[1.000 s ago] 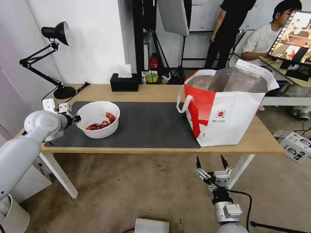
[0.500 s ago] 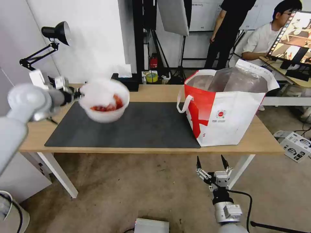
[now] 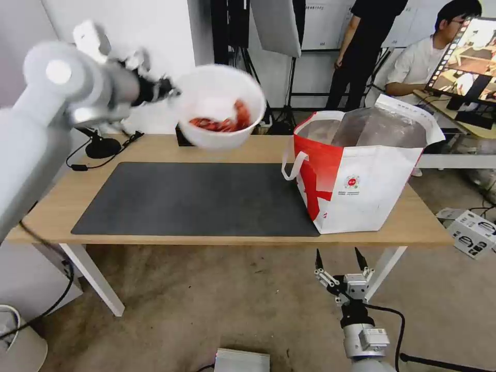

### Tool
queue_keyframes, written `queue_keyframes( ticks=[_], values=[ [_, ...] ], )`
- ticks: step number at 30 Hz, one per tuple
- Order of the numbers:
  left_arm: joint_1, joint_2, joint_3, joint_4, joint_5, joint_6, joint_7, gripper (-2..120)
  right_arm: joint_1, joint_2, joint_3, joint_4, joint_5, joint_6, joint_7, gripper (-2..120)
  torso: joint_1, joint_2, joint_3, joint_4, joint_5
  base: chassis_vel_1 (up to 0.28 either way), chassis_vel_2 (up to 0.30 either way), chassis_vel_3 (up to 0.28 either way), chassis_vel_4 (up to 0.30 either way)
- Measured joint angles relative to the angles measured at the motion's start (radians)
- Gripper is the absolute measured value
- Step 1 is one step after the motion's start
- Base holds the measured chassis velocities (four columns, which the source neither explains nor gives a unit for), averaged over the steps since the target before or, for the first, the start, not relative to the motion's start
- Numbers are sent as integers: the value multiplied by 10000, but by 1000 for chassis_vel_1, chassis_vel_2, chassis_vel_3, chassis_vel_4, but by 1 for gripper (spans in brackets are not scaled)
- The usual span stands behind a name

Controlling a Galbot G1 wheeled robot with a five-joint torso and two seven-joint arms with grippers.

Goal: Pick up the trash from the table and place it into the takeout bag.

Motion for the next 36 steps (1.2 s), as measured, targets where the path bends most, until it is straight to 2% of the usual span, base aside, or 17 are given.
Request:
queue_keyframes(
  ticks=[4,7,8,10,12,15,17,19,21,22,24,26,27,29,32,34,36],
  values=[
    [-609,-557,414,348,-139,-46,-142,0,-13,25,5,9,-4,0,-1,97,1,0,0,0,0,0,0,0,0],
    [-1378,-1694,908,912,-229,-85,-367,0,-51,63,18,32,-8,0,-1,97,0,0,0,-1,2,0,0,0,0],
    [-1378,-1694,908,912,-229,-85,-367,0,-51,63,18,32,-8,0,-1,97,0,0,0,-1,2,0,0,0,0],
    [-1678,-2405,1096,1252,-229,-114,-478,0,-79,91,48,62,-11,-1,-2,97,1,0,0,-4,3,0,0,0,0],
    [-1760,-2633,1156,1380,-221,-118,-509,0,-92,100,63,69,-11,-1,-1,97,1,0,0,-3,4,0,0,0,0],
    [-2003,-3619,1412,2084,12,-122,-563,0,-116,140,112,81,-11,-1,-1,97,1,0,0,-1,0,0,0,0,0],
    [-2045,-3896,1503,2353,121,-122,-548,0,-118,161,115,83,-12,-2,0,97,0,0,0,-1,0,0,0,0,0],
    [-2073,-4350,1658,2778,337,-123,-470,0,-117,208,115,90,-11,-2,0,97,1,-1,1,-1,0,0,0,0,0],
    [-2074,-4480,1699,2903,403,-123,-431,0,-114,228,117,91,-9,-1,1,97,1,0,1,-1,0,0,0,0,0],
    [-2051,-4865,1776,3281,698,-123,-291,0,-99,266,136,103,-7,-1,1,97,1,-1,0,-2,0,0,0,0,0],
    [-2033,-4994,1790,3416,805,-122,-242,0,-93,277,153,109,-6,-1,2,97,1,0,0,-1,1,0,0,0,0],
    [-1962,-5619,1797,4096,1307,-114,24,0,-78,302,220,140,6,-1,5,96,1,0,1,1,-1,0,0,0,0],
    [-1962,-5619,1797,4096,1307,-114,24,0,-78,302,220,140,6,-1,5,96,1,0,1,1,-1,0,0,0,0],
    [-1937,-6106,1794,4588,1731,-93,259,0,-75,313,282,153,27,-2,8,96,2,-1,1,-1,0,0,0,0,0],
    [-1911,-6524,1795,4990,2116,-88,434,0,-75,331,327,159,42,-1,13,96,1,0,0,-1,0,0,0,0,0],
    [-1909,-6544,1795,5009,2131,-87,443,0,-75,334,330,160,43,-1,14,96,1,0,0,-1,-1,0,0,0,0],
    [-1856,-7169,1806,5660,2683,-77,714,0,-64,368,366,165,68,-1,23,96,1,-1,1,-1,0,0,0,0,0]
  ],
)
